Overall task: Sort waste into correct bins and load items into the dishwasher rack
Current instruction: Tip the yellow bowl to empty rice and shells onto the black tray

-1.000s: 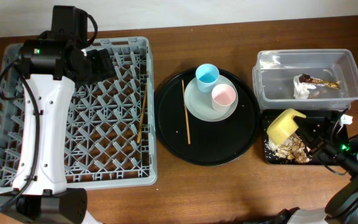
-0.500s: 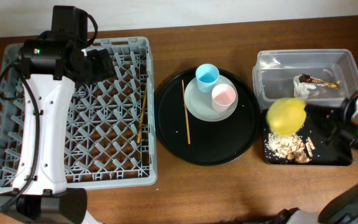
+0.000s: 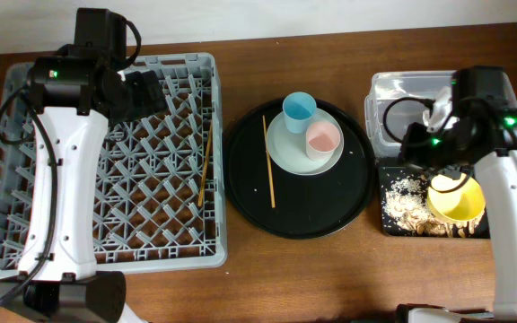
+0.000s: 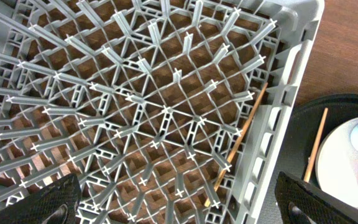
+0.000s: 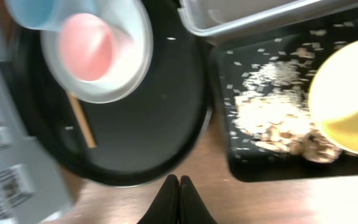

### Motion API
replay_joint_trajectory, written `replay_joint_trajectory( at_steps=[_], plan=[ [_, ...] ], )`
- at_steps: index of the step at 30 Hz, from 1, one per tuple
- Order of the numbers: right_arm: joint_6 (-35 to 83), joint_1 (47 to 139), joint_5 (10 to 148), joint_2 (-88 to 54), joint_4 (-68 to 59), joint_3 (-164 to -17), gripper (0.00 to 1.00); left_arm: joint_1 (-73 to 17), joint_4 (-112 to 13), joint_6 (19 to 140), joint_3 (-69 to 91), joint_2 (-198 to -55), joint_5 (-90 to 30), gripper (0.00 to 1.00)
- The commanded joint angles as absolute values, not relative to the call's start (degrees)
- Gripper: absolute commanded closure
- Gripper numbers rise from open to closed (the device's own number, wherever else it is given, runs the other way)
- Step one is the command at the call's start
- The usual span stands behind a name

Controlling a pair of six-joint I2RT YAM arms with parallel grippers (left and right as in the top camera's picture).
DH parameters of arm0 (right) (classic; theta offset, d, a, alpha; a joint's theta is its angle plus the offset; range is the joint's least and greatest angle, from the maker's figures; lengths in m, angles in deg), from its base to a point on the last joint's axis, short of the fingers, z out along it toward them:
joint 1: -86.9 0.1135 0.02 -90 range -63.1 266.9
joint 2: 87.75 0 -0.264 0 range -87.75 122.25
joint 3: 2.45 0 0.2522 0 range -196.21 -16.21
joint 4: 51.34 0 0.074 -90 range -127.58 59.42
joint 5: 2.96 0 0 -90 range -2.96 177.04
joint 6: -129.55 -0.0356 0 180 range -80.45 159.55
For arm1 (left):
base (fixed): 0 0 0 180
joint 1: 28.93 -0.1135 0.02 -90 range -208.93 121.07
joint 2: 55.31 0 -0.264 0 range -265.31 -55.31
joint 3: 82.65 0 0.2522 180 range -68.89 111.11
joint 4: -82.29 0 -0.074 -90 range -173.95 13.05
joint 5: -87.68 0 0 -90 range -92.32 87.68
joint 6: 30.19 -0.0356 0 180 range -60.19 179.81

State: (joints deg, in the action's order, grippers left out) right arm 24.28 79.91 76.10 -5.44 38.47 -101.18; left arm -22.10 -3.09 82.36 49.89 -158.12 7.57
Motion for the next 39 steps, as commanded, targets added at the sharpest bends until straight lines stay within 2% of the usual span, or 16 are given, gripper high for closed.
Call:
replay_joint_trajectory(
  at_steps=[1,2,3,4,7,10,14,16,28,31,33,36,39],
  plan=[
    [22.3,80.4,85.3,-5.9,39.6,-101.4,0.92,-22.1,-3.0,83.1,50.0,-158.5,7.8,0.01],
    [22.4,79.7,86.3,-5.9,40.3,-101.4,0.86,-22.1,-3.0,83.1,50.0,-158.5,7.9,0.01],
    [22.8,78.7,89.0,-5.8,41.9,-101.4,0.73,-22.1,-3.0,83.1,50.0,-158.5,7.8,0.01],
    [22.8,78.0,91.9,-5.8,43.3,-101.3,0.67,-22.1,-3.0,83.1,50.0,-158.5,7.8,0.01],
    [22.8,76.1,98.9,-5.4,44.7,-100.1,0.66,-22.1,-3.0,83.1,50.0,-158.5,7.9,0.01],
    [22.5,74.8,99.4,-4.2,42.5,-96.2,0.66,-22.1,-3.0,83.1,50.0,-158.5,7.9,0.01],
    [22.6,74.8,99.6,-2.2,32.2,-87.4,0.66,-22.1,-3.0,83.1,50.0,-158.5,7.9,0.01],
    [22.8,74.8,99.6,-1.0,26.0,-83.3,0.61,-22.1,-3.0,83.1,50.0,-158.5,7.9,0.01],
    [22.7,74.8,109.0,9.5,17.0,-78.6,0.62,-22.1,-3.0,83.1,50.0,-158.5,7.8,0.01],
    [22.7,74.8,109.0,13.0,15.9,-78.6,0.80,-22.1,-3.0,83.1,50.0,-158.5,7.9,0.01],
    [22.7,74.8,109.0,14.3,16.0,-78.6,0.85,-22.1,-3.0,83.1,50.0,-158.5,7.8,0.01],
    [22.8,74.8,109.8,14.6,16.0,-78.6,0.85,-22.1,-3.0,83.1,50.0,-158.5,7.9,0.01],
    [22.7,74.8,110.0,14.6,15.9,-78.6,0.81,-22.1,-3.0,83.1,50.0,-158.5,7.8,0.01]
  ],
)
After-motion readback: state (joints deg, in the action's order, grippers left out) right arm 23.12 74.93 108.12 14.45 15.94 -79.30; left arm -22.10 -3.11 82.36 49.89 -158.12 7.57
